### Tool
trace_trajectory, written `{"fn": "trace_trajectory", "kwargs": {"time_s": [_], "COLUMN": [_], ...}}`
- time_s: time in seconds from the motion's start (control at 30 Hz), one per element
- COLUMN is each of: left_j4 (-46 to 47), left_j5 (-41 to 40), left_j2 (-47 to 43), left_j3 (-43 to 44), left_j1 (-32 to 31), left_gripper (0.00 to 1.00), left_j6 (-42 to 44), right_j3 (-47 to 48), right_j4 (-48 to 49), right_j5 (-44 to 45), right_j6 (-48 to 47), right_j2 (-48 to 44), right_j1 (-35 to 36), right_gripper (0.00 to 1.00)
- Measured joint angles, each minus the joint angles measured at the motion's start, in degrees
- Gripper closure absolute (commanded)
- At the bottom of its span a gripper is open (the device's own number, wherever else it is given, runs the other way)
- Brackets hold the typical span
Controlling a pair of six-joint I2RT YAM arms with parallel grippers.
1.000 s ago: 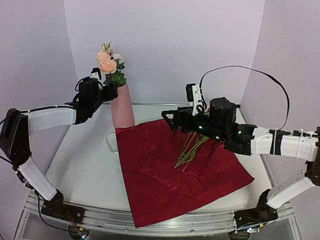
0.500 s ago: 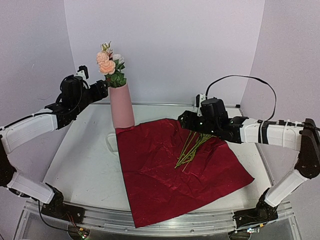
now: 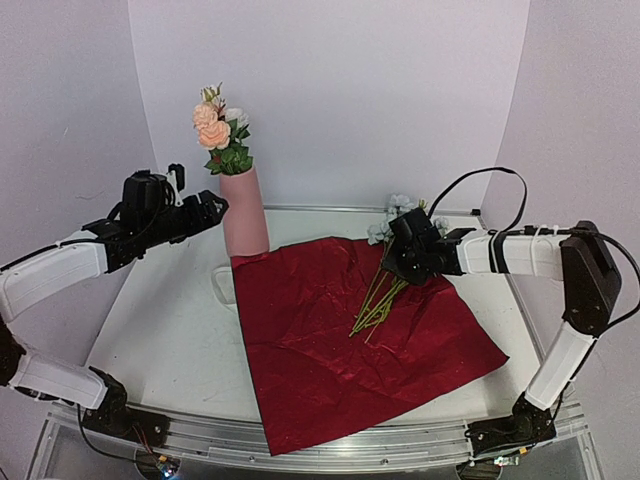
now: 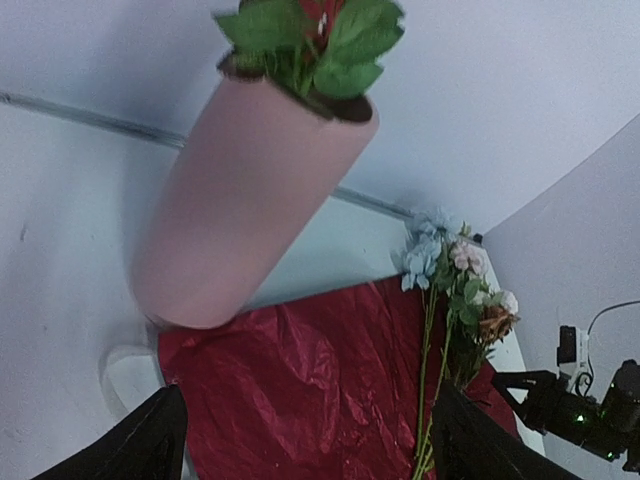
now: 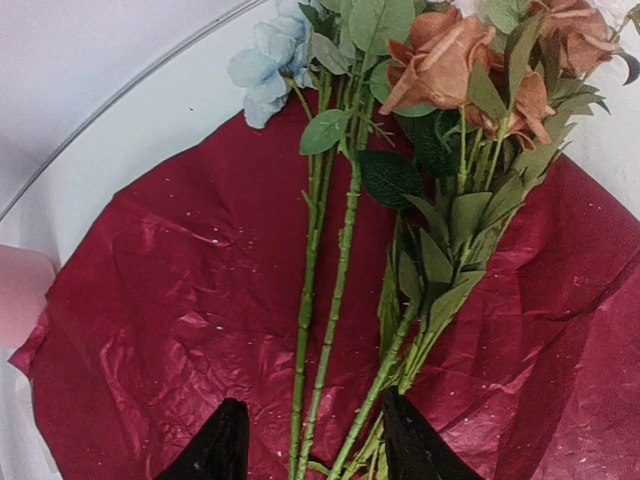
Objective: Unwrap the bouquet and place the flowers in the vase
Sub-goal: Pick up the fake flower from the wrapping paper.
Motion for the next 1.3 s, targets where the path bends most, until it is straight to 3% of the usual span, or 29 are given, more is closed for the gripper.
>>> {"fn": "trace_trajectory", "kwargs": {"time_s": [0.23, 0.7, 0.83, 0.97, 1.1, 1.3], "left_j4": [-0.3, 4.3, 5.4, 5.9, 6.1, 6.3], "left_j5": [6.0, 10.1, 10.2, 10.7, 11.3, 12.2], "left_j2": [5.2, 5.0, 5.1, 5.7, 7.3, 9.2], "left_j3": [-0.8, -3.3, -3.3, -3.3, -3.1, -2.7], "left_j1": [-3.1, -7.0, -7.1, -7.1, -7.1, -7.5], "left_gripper": [0.13, 0.14, 0.14, 0.13, 0.14, 0.13], "left_j6": [-2.5, 1.1, 2.0, 2.3, 3.0, 3.3], "right_j3": [0.0, 1.1, 2.4, 3.1, 3.4, 3.6], "right_j4": [-2.6, -3.0, -3.0, -3.0, -3.0, -3.0], "right_j5": [0.5, -0.9, -1.4, -2.2, -3.1, -4.0], "right_j6": [2.1, 3.4, 3.6, 4.0, 4.1, 3.8], "right_j2": [0.6, 9.2, 10.8, 12.0, 12.3, 11.4], "right_j1": [-1.3, -5.6, -6.3, -6.7, -7.1, -7.4], "right_gripper": [0.66, 0.68, 0.79, 0.83, 1.00, 1.00]}}
